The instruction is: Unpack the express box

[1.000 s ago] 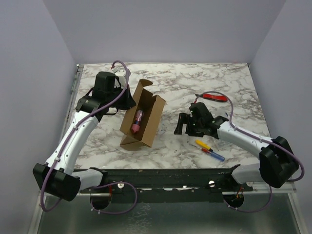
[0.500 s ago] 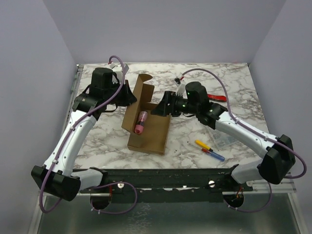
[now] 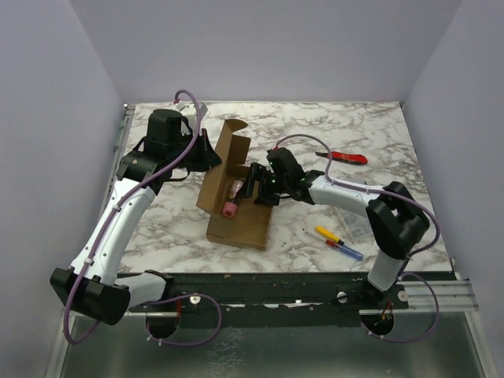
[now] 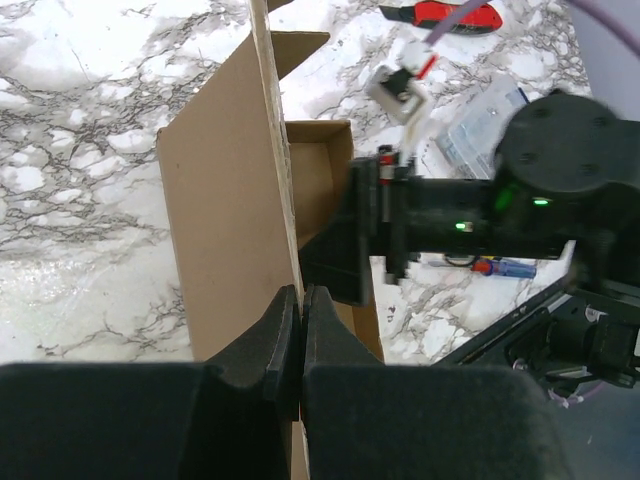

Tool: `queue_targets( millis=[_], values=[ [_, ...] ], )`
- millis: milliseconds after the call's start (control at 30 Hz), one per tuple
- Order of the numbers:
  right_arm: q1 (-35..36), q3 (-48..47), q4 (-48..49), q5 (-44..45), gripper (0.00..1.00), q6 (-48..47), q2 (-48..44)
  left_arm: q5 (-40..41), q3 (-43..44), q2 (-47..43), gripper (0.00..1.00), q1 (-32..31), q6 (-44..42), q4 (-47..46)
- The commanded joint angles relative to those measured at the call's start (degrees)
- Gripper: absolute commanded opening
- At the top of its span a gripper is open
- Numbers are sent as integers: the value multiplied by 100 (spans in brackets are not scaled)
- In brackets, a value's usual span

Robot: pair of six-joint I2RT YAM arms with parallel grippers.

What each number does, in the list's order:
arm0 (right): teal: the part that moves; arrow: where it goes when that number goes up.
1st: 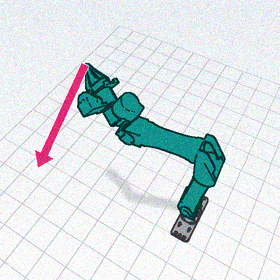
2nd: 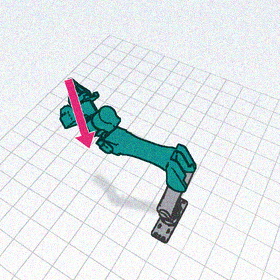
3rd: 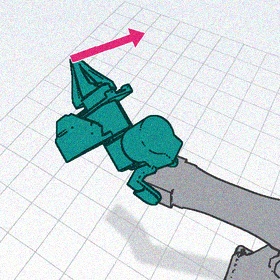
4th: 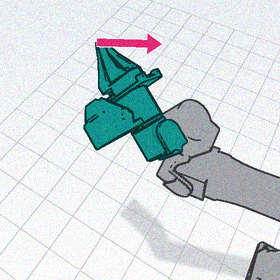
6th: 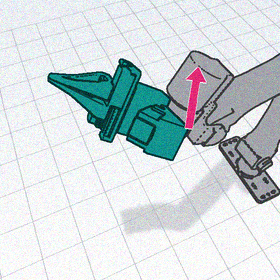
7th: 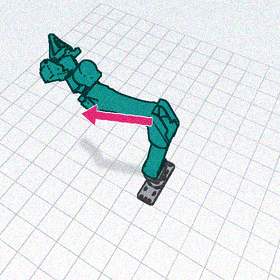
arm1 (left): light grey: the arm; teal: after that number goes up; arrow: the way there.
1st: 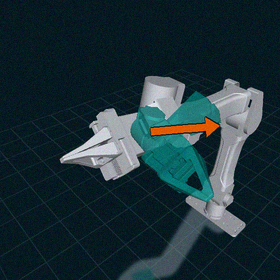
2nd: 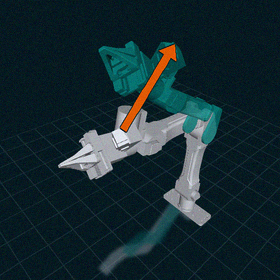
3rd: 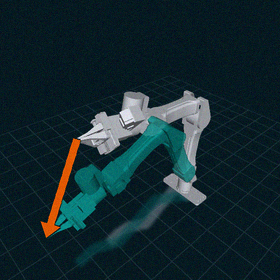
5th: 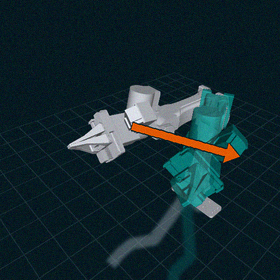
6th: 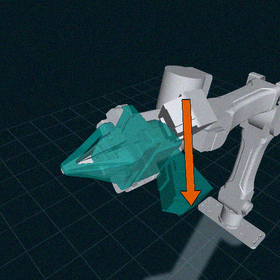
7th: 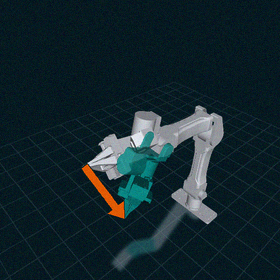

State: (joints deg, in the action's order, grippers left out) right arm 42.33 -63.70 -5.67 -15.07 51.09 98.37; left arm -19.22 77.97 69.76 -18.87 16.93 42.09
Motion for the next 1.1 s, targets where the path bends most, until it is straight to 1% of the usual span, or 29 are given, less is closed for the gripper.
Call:
queue_targets(
  millis=[0,100,200,333,367,433,467,500,533,567,600,667,767,833,900,967,1067],
  values=[
    [156,-394,360,404,79,458,717,-242,-66,-223,0,13,111,-396],
    [235,-582,513,494,78,682,1121,-305,-192,-269,0,13,163,-407],
    [362,-763,523,920,78,736,1393,-324,-319,-340,0,15,210,-447],
    [420,-827,813,1295,78,948,1708,-335,-418,-396,0,15,250,-499],
    [462,-832,787,1533,78,961,1767,-334,-429,-401,0,15,250,-499],
    [539,-949,326,2089,77,989,1893,-324,-448,-422,0,10,242,-498],
    [562,-1011,111,2260,72,990,1938,-306,-457,-441,0,15,234,-495],
    [573,-1038,-22,2355,55,964,1962,-289,-463,-464,0,15,228,-494],
    [583,-1021,-63,2385,44,887,1954,-267,-473,-489,0,15,212,-489],
    [584,-993,-98,2405,36,827,1936,-233,-495,-516,0,11,198,-498],
    [579,-984,-170,2420,31,775,1909,-185,-527,-542,0,10,163,-498],
    [584,-1054,-450,2524,28,567,1788,34,-575,-587,0,15,86,-491],
    [575,-1009,-614,2547,11,-16,1323,746,-649,-621,0,11,-68,-377],
    [571,-975,-710,2452,4,-487,894,1176,-651,-625,0,15,-233,-271],
    [543,-980,-869,2169,1,-971,396,1510,-566,-615,0,15,-503,-148],
    [477,-972,-1147,1976,0,-1264,-81,1831,-415,-568,0,15,-805,0],
    [311,-706,-1387,1938,0,-1433,-784,2430,-113,-466,0,13,-1141,224]
  ],
)
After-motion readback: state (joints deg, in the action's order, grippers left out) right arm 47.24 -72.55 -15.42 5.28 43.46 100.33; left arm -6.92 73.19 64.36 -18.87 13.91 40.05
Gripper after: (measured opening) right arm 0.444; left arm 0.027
